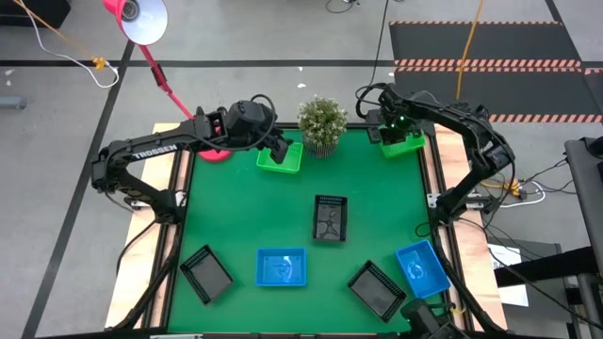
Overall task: Stack baskets by color
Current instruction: Stack the bottom left green bin on the top green bin
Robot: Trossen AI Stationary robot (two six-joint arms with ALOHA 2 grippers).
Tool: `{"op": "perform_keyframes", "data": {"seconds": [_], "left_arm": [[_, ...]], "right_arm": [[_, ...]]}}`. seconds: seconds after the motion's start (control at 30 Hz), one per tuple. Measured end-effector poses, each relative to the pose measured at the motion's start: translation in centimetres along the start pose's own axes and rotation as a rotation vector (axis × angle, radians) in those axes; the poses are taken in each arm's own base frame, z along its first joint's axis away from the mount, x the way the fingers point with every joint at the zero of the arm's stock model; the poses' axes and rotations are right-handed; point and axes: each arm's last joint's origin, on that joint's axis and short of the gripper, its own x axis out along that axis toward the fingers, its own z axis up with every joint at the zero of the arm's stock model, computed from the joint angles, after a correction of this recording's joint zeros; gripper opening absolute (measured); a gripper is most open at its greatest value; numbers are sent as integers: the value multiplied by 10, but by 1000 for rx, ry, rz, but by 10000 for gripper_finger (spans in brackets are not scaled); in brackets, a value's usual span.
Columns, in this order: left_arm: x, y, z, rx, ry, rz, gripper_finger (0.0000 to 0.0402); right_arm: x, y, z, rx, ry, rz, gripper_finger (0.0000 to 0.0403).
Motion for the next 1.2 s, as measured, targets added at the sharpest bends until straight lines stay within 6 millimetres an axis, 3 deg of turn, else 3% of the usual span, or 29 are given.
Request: {"op": "perform_keyframes", "data": {"seconds": [0.33,0.5,0.63,0.77,1.0,1.2], "left_arm": [[0,0,0,0,0,0,241],[0,0,0,-3,4,-7,241],[0,0,-1,-21,22,-18,241],[0,-1,-2,-23,22,-19,241],[0,4,0,-14,17,-6,241],[1,8,0,10,33,10,241]], "right_arm": [[-13,4,0,-25,-83,-49,185],[-30,7,-6,-104,-50,33,205],[-37,8,-32,-187,79,7,186],[-32,10,-48,-200,97,-31,149],[9,3,-55,-131,52,-74,72],[29,-2,-54,-114,-39,-85,17]]}}
